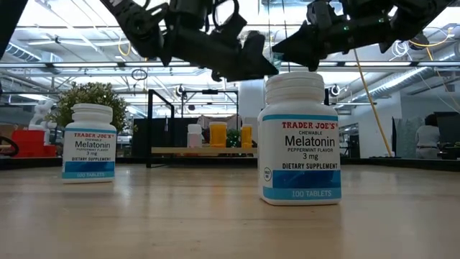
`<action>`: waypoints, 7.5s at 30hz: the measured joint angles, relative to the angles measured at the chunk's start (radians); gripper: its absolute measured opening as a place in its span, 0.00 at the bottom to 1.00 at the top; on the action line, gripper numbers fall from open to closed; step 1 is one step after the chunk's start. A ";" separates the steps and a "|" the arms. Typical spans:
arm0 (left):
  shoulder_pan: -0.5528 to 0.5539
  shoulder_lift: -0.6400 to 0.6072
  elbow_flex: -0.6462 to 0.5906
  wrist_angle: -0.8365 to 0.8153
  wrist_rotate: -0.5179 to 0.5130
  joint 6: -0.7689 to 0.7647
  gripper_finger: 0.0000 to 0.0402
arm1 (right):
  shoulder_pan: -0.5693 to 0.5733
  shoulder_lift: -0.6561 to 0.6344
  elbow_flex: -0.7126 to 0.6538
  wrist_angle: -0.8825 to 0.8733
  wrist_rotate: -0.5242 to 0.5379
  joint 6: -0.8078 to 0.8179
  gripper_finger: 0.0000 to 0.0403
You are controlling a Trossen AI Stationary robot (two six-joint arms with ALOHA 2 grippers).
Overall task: Pick and place medicine bottles onto shelf by color
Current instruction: Put the blue pill bottle on the shelf aligned with the other blue pill bottle
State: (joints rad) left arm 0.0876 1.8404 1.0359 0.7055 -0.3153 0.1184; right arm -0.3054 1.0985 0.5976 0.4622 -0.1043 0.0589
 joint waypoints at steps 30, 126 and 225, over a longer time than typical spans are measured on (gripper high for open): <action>0.018 0.000 0.000 0.000 0.136 -0.015 0.29 | 0.020 0.013 0.002 0.057 -0.057 -0.032 0.32; 0.037 0.000 0.000 -0.313 0.171 0.234 0.28 | 0.053 0.128 0.127 -0.378 0.000 0.001 0.48; -0.058 -0.290 0.001 -0.754 0.148 0.080 0.81 | -0.286 0.470 0.720 -1.155 0.048 -0.502 0.31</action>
State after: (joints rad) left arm 0.0292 1.5501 1.0367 -0.0486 -0.1673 0.1986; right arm -0.5913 1.5688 1.3174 -0.6929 -0.0561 -0.4435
